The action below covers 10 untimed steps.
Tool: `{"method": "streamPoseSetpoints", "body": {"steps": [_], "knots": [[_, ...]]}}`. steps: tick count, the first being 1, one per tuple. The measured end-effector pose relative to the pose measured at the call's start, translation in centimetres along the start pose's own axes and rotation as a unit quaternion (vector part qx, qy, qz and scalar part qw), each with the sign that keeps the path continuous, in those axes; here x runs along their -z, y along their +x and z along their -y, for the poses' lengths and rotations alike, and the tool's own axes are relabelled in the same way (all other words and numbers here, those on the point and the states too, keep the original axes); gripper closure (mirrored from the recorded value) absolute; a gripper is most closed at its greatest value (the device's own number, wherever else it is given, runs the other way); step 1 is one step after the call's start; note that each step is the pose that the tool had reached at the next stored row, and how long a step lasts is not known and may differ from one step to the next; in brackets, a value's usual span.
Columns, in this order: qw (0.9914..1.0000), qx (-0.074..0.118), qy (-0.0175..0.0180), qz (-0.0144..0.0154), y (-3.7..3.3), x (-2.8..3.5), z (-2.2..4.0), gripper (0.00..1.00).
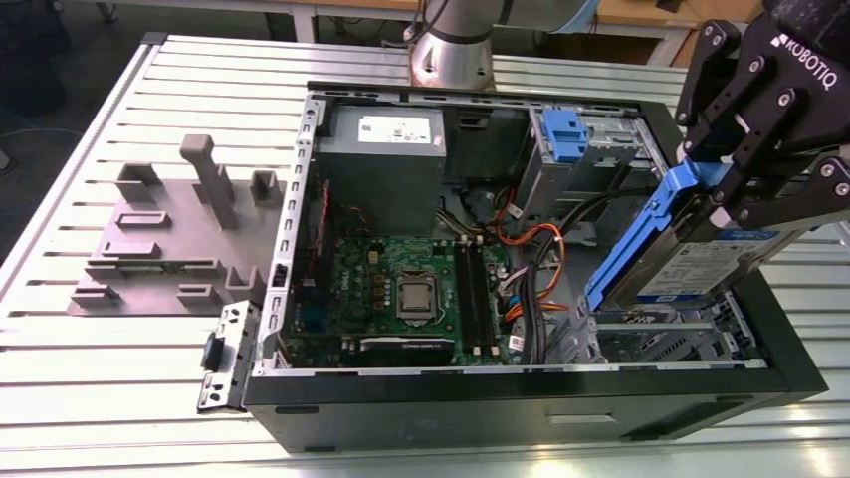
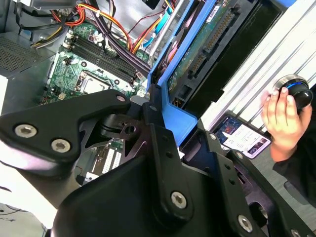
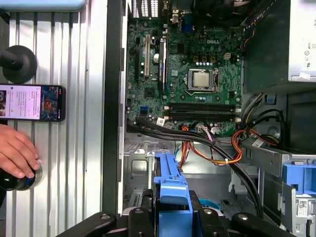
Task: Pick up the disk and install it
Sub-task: 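Insert the disk into the insertion slot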
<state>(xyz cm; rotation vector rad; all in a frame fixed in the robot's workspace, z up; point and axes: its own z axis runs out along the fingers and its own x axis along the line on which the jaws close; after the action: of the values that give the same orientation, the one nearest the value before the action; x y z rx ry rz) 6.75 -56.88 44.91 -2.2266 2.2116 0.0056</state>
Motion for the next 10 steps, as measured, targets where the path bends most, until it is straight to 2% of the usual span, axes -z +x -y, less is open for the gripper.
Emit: {"method": "streamPoseSetpoints", "body": {"steps": [4,10], "knots": [[1.0,0.0,0.0,0.0,0.0,-0.01,0.06,0.64],[1.0,0.0,0.0,-0.0001,0.0,-0.19,0.59,0.64]]}}
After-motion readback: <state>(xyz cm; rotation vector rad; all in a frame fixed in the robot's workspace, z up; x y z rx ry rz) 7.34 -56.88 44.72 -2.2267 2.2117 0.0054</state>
